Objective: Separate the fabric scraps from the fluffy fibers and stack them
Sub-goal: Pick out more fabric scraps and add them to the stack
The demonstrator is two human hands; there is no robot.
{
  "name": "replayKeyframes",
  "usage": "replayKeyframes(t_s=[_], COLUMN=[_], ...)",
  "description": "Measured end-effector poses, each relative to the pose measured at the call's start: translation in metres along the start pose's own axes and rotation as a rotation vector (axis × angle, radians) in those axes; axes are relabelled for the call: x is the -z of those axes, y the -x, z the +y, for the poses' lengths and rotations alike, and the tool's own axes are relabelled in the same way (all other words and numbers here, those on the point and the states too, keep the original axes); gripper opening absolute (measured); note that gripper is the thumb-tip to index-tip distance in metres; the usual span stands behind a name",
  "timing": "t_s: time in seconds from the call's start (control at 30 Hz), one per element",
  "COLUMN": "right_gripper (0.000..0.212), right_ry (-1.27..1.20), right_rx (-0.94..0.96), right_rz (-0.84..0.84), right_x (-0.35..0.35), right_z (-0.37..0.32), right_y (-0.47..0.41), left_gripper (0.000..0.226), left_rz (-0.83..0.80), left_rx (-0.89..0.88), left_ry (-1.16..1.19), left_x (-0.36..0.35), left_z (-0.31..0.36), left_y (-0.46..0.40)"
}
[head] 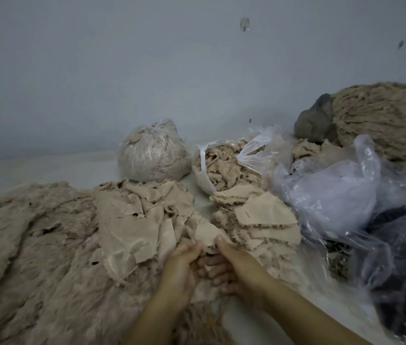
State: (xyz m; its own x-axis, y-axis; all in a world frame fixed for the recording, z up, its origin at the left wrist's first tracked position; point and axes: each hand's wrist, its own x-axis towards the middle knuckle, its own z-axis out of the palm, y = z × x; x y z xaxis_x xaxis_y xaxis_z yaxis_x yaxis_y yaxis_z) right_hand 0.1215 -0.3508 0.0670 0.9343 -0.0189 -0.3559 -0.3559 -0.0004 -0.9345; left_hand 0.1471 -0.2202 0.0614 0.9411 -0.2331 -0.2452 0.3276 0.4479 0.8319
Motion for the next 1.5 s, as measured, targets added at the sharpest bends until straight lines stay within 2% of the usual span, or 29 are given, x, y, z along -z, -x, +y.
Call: replayKeyframes(t_s=[0.03,0.1,0.2,0.3,0.4,0.43,0.53,0.6,0.7,0.77,0.83,0.9,0.97,1.03,1.1,1.17,1.27,1.4,1.5], right_gripper=[0.053,0.033,0.008,0.011,0.009,0.008,0.006,0.005,0.013,0.013,0.023,0.024,0.037,0.040,0.032,0.025,0.025,0.028,0.024], right_ry=[-0.187,-0.518,-0.692,-0.686,-0.568,-0.537,-0.520,-0.492,-0.447,-0.520,-0.592,-0.657,-0.627,-0.638,-0.668,-0.652,-0.667,-0.659,-0.669], right_rx=[-0.054,-0.056,0.044,0.117,0.186,0.218,0.300,0.322,0.277,0.233,0.219,0.239,0.251,0.211,0.194,0.221,0.299,0.376,0.457], right_rz=[-0.030,-0.014,0.023,0.090,0.095,0.096,0.081,0.001,-0.094,-0.094,-0.100,-0.205,-0.259,-0.191,-0.105,-0.011,0.118,0.201,0.201], right_x=[-0.006,-0.017,-0.029,-0.040,-0.046,-0.046,-0.039,-0.035,-0.037,-0.033,-0.028,-0.028,-0.032,-0.038,-0.043,-0.046,-0.045,-0.043,-0.042], right_z=[0.000,-0.003,-0.006,0.000,0.007,0.009,0.011,0.017,0.034,0.042,0.044,0.037,0.028,0.023,0.022,0.025,0.028,0.029,0.030], right_y=[-0.001,-0.004,-0.007,-0.007,-0.001,0.002,0.012,0.019,0.026,0.025,0.022,0.018,0.015,0.011,0.010,0.014,0.015,0.018,0.020], left_gripper=[0.013,0.008,0.006,0.030,0.060,0.061,0.042,0.030,0.015,0.013,0.016,0.021,0.026,0.027,0.023,0.020,0.023,0.027,0.030], left_rz=[-0.032,-0.052,-0.028,-0.016,-0.038,-0.041,-0.077,-0.137,-0.042,0.036,0.077,0.125,0.124,0.124,0.190,0.268,0.317,0.319,0.337], left_rx=[0.019,0.051,0.093,0.191,0.281,0.298,0.338,0.333,0.212,0.143,0.104,0.064,0.059,0.055,0.007,-0.029,-0.049,-0.066,-0.118], left_ry=[-0.009,-0.038,-0.067,-0.112,-0.155,-0.151,-0.054,0.069,0.230,0.232,0.197,0.172,0.172,0.197,0.248,0.284,0.305,0.289,0.275], left_x=[0.003,0.010,0.028,0.038,0.037,0.035,0.027,0.017,0.005,0.004,0.006,0.007,0.007,0.008,0.011,0.014,0.014,0.012,0.015], left_z=[0.000,0.001,0.007,0.012,0.012,0.012,0.011,0.013,0.023,0.033,0.034,0.026,0.015,0.011,0.017,0.025,0.032,0.034,0.039], left_y=[0.006,0.016,0.023,0.024,0.019,0.016,0.010,0.006,-0.006,-0.014,-0.018,-0.015,-0.010,-0.007,-0.008,-0.011,-0.013,-0.013,-0.015])
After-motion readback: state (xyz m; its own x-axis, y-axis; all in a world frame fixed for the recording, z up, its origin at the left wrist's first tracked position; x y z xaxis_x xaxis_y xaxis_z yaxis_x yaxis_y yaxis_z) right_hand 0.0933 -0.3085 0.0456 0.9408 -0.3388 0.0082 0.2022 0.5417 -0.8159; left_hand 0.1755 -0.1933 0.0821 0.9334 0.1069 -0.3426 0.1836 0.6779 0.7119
